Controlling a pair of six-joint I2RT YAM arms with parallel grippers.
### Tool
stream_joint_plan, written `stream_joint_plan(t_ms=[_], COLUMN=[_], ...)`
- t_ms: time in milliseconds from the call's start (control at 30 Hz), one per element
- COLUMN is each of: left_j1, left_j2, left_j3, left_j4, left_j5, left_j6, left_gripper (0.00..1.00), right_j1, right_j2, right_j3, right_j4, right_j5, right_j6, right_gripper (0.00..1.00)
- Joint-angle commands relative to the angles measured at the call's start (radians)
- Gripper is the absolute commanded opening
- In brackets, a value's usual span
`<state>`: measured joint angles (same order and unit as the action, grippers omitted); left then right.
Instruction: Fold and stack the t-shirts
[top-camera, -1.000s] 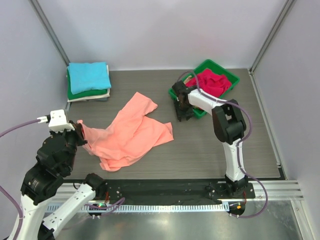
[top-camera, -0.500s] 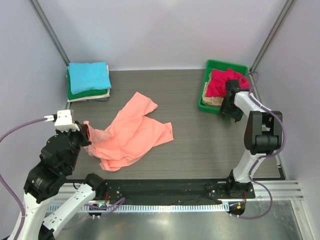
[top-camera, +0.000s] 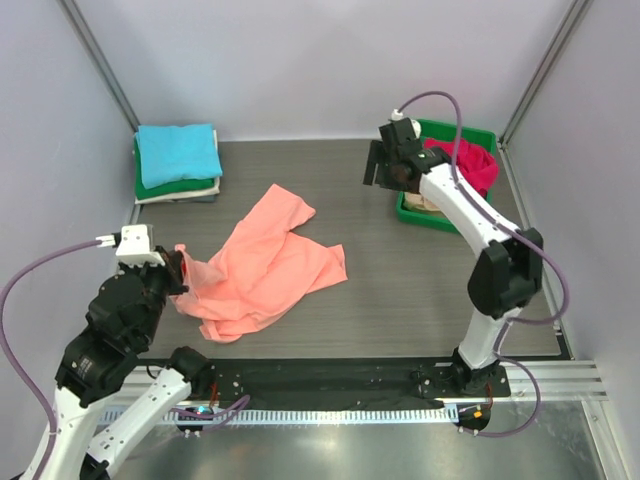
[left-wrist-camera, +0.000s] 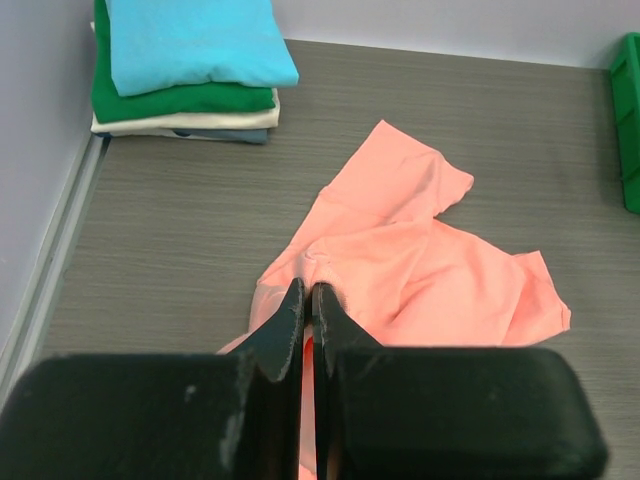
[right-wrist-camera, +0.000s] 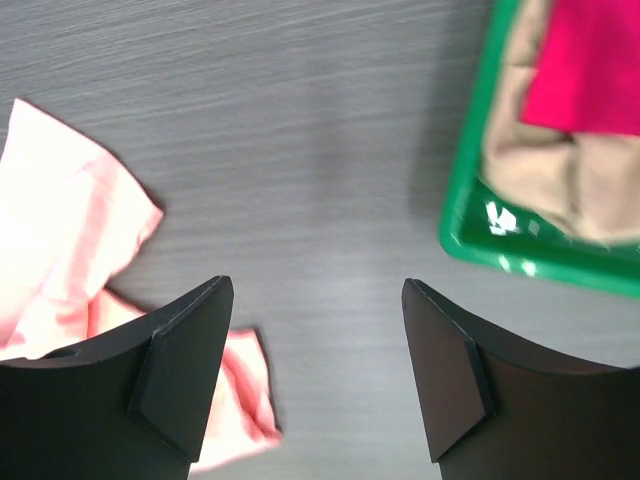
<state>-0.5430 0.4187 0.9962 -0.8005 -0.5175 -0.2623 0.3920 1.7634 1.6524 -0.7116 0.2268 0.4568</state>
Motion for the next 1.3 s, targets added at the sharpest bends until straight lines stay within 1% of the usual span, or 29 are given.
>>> stream_joint_plan(t_ms=[0, 67, 100, 167, 233, 267, 467, 600, 667, 767, 800, 867, 900, 933, 967, 1000, 1067, 1100, 1200, 1233, 1267], left_j1=[-0.003, -0.003, -0.002, -0.003, -0.003, -0.003, -0.003, -0.003, -0.002, -0.003, -0.002, -0.003, -0.002, -0.002, -0.003, -0.003, -0.002, -0.003, 0.000, 0.000, 0.005], left_j2=[-0.031, -0.038, -0.044, -0.050, -0.058, -0.061, -0.047, -0.031, -0.014, 0.026, 0.076, 0.133, 0.203, 0.233, 0.262, 0.284, 0.330, 0.348, 0.521, 0.625, 0.696], left_j3=[-0.024, -0.028, -0.028, -0.024, -0.011, -0.008, 0.007, 0.015, 0.024, 0.093, 0.157, 0.235, 0.275, 0.354, 0.387, 0.409, 0.427, 0.427, 0.440, 0.443, 0.462], left_j4=[0.075, 0.070, 0.061, 0.047, 0.034, 0.027, 0.017, 0.029, 0.030, 0.008, -0.015, -0.045, -0.080, -0.094, -0.103, -0.095, -0.043, 0.015, 0.102, 0.125, 0.167], left_j5=[0.004, 0.002, 0.001, -0.001, -0.009, -0.012, -0.012, 0.008, 0.013, 0.028, 0.048, 0.074, 0.088, 0.093, 0.096, 0.096, 0.091, 0.091, 0.128, 0.142, 0.160], left_j6=[-0.014, -0.026, -0.032, -0.038, -0.043, -0.045, -0.049, -0.072, -0.089, -0.092, -0.086, -0.066, -0.052, -0.048, -0.043, -0.032, -0.014, 0.007, 0.047, 0.067, 0.070], left_gripper=[0.00, 0.00, 0.00, 0.00, 0.00, 0.00, 0.00, 0.00, 0.00, 0.12, 0.28, 0.51, 0.64, 0.68, 0.72, 0.80, 0.83, 0.86, 0.86, 0.86, 0.87], right_j1=[0.001, -0.001, -0.004, -0.031, -0.060, -0.102, -0.247, -0.306, -0.305, -0.286, -0.269, -0.211, -0.187, -0.167, -0.124, -0.108, -0.072, -0.062, -0.042, -0.039, -0.035], right_j2=[0.177, 0.247, 0.310, 0.352, 0.376, 0.377, 0.306, 0.255, 0.232, 0.197, 0.189, 0.171, 0.160, 0.157, 0.154, 0.150, 0.142, 0.139, 0.128, 0.119, 0.111], right_j3=[0.099, 0.176, 0.194, 0.217, 0.204, 0.173, 0.002, -0.077, -0.104, -0.135, -0.140, -0.144, -0.146, -0.146, -0.148, -0.151, -0.178, -0.192, -0.238, -0.259, -0.272], right_j4=[0.026, 0.024, 0.023, 0.021, 0.023, 0.024, 0.060, 0.069, 0.075, 0.089, 0.093, 0.097, 0.101, 0.103, 0.106, 0.110, 0.138, 0.162, 0.191, 0.198, 0.204], right_j5=[-0.038, -0.038, -0.035, -0.044, -0.058, -0.066, -0.058, -0.043, -0.073, -0.168, -0.205, -0.213, -0.260, -0.270, -0.282, -0.297, -0.325, -0.334, -0.353, -0.356, -0.362], right_j6=[0.000, -0.012, -0.017, -0.018, -0.009, -0.004, -0.010, -0.029, -0.047, -0.060, -0.064, -0.070, -0.073, -0.072, -0.069, -0.069, -0.052, -0.047, -0.033, -0.030, -0.029], right_gripper=[0.75, 0.75, 0.75, 0.75, 0.75, 0.75, 0.75, 0.75, 0.75, 0.74, 0.75, 0.75, 0.75, 0.75, 0.75, 0.75, 0.75, 0.75, 0.75, 0.75, 0.75])
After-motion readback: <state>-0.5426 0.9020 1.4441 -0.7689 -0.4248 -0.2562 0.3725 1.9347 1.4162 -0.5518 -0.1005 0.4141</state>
